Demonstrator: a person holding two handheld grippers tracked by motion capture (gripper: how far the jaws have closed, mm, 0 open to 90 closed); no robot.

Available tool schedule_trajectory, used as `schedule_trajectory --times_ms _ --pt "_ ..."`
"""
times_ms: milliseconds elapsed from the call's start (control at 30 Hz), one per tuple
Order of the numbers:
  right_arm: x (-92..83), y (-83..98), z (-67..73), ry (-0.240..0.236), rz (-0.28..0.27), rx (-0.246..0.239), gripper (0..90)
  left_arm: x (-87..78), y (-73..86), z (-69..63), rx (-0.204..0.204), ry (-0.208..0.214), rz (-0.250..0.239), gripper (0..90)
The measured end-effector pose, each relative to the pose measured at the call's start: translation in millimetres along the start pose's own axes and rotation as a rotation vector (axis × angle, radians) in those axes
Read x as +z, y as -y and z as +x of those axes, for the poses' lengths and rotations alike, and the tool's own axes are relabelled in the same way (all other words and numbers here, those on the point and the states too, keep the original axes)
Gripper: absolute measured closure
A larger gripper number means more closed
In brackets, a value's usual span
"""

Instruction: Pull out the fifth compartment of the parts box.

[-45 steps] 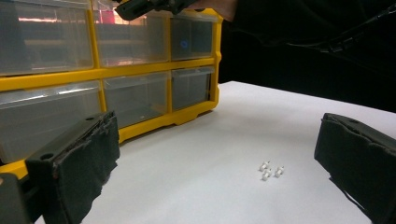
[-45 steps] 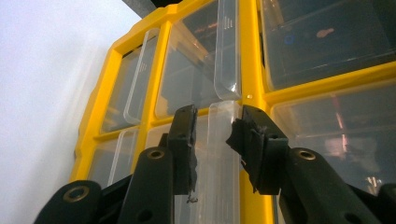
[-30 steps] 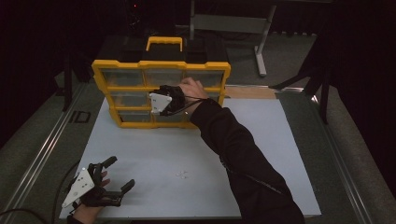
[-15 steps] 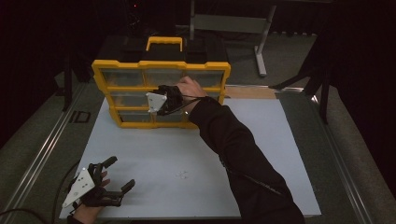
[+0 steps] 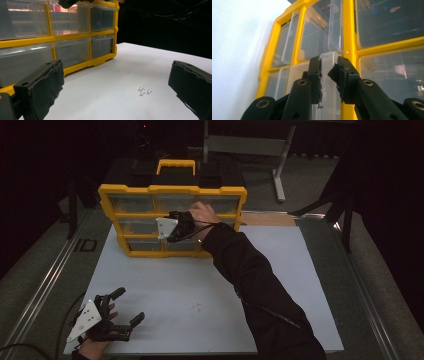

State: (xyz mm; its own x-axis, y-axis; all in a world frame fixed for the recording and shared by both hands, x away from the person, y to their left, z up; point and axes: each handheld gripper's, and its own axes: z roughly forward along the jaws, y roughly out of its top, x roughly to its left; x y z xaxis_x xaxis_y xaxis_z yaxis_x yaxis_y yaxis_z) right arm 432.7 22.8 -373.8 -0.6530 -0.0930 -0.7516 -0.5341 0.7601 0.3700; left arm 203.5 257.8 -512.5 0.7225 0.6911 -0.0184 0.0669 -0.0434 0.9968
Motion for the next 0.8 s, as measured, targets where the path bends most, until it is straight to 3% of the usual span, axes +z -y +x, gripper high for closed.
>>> schedule_trajectory --times_ms 800 --pt "-14.6 -7.3 14.7 -0.018 -0.048 0.004 74.2 0.2 -0.1 -0.6 0.005 -0.005 0.005 0.1"
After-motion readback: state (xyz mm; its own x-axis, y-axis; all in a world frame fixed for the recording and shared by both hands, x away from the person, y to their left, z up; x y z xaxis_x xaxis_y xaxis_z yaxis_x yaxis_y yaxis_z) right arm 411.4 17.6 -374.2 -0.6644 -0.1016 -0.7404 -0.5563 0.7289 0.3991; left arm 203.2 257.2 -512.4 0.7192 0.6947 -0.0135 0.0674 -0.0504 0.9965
